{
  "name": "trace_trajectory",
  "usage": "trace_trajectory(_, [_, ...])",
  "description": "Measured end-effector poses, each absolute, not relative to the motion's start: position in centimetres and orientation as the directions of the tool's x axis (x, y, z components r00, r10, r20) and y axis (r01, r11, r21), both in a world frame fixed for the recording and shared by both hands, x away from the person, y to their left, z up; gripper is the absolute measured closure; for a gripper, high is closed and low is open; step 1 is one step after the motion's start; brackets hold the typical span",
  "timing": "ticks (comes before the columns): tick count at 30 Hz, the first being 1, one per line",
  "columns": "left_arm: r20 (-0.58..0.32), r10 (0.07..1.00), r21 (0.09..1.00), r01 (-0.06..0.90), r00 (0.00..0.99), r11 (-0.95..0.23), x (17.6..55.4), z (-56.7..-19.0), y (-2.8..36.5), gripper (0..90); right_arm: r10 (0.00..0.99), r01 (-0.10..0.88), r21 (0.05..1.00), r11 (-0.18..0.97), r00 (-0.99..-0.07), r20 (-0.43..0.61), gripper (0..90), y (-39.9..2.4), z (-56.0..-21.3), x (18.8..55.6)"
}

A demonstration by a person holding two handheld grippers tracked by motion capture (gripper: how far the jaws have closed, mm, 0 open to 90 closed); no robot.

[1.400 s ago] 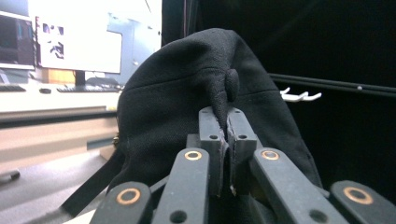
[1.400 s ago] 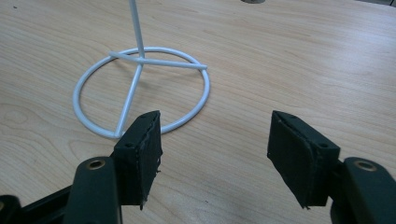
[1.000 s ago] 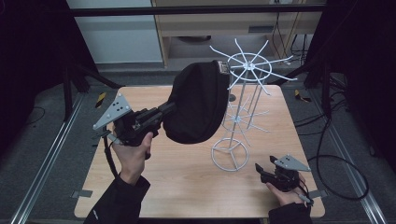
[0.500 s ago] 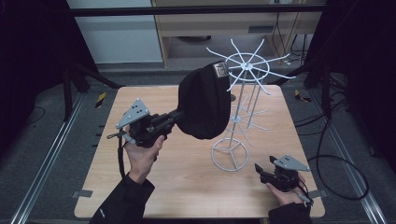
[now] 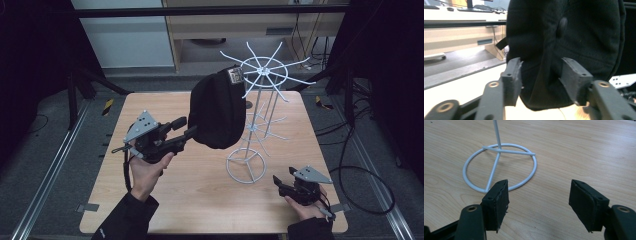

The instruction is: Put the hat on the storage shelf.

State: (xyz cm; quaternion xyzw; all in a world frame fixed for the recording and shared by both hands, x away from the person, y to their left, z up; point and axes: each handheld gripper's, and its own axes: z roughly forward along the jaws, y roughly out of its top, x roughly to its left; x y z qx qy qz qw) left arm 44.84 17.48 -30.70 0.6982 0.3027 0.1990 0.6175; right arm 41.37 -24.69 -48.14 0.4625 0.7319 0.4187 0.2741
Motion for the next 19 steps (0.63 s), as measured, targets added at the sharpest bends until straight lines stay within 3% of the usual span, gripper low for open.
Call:
trace_trajectory(2, [-0.089, 0.688, 0.980, 0.188, 0.720, -0.069, 44.3, -31.1, 18.6, 39.0, 0.907, 0.449, 0.866, 0.220, -0.420, -0.012, 31.3, -24.7, -48.2, 41.4])
trace_trajectory(7, [-0.082, 0.721, 0.974, 0.210, 0.688, -0.090, 43.4, -32.3, 20.5, 34.3, 0.909, 0.450, 0.867, 0.215, -0.417, -0.009, 30.4, -24.7, -48.2, 41.4])
trace_trajectory(19, [-0.128, 0.852, 0.908, 0.405, 0.507, -0.105, 44.6, -40.6, 26.8, 32.5, 0.912, 0.451, 0.868, 0.208, -0.410, -0.006, 27.7, -24.8, -48.3, 41.4])
